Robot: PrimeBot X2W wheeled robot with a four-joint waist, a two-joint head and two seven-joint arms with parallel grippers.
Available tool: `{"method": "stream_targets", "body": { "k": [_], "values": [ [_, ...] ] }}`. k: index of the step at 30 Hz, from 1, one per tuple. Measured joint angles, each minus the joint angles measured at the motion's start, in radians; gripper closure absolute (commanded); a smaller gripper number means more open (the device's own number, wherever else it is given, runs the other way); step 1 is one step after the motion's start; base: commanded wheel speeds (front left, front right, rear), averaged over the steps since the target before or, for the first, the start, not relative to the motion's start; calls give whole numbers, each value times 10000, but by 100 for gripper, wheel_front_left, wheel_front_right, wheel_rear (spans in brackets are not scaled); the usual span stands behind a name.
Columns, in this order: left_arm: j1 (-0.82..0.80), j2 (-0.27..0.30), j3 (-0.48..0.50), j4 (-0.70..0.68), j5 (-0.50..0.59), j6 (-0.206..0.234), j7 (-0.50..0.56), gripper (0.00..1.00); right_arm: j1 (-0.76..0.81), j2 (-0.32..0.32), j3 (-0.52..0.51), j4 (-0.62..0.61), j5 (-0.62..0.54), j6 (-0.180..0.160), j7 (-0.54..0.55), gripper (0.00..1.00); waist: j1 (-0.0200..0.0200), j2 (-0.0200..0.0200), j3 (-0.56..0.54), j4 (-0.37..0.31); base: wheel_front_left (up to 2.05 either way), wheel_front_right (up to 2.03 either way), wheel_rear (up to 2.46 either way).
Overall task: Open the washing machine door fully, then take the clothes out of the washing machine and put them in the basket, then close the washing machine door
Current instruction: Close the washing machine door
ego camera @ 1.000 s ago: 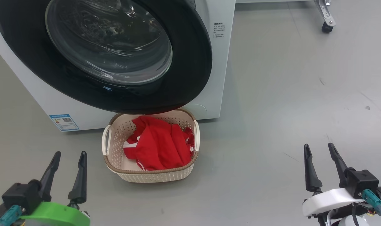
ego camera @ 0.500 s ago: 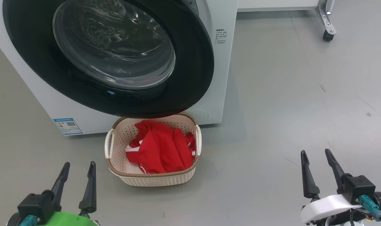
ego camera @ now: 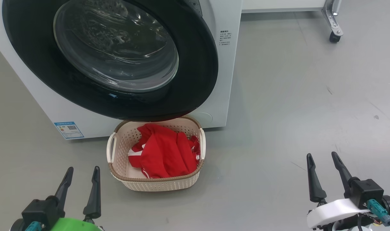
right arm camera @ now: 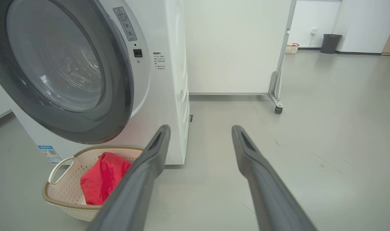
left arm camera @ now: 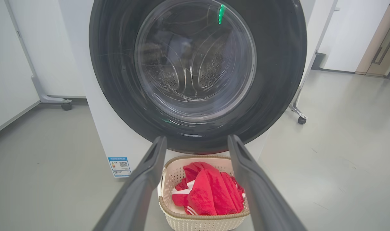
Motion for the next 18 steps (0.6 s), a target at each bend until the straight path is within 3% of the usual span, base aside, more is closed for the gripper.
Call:
{"method": "stream_targets", "body": {
  "k": [1,2,3,4,18],
  "values": [
    [0,0,0,0,12,0,0,0,0,0,8,-13,0,0,0,0,0,0,1,-2,0,0,0],
    [0,-4,0,0,12,2,-2,0,0,0,12,-31,0,0,0,24,0,0,4,-4,0,0,0],
    [0,-6,0,0,12,2,-2,0,1,0,15,-35,0,0,12,73,0,0,6,-6,0,0,0],
    [0,-10,-2,0,12,4,-2,0,3,-2,35,-33,0,0,81,100,0,0,8,-7,0,0,0],
    [-1,-94,-96,67,67,19,-48,0,7,-77,29,-33,2,2,224,100,0,0,-77,26,0,0,0]
  ]
}}
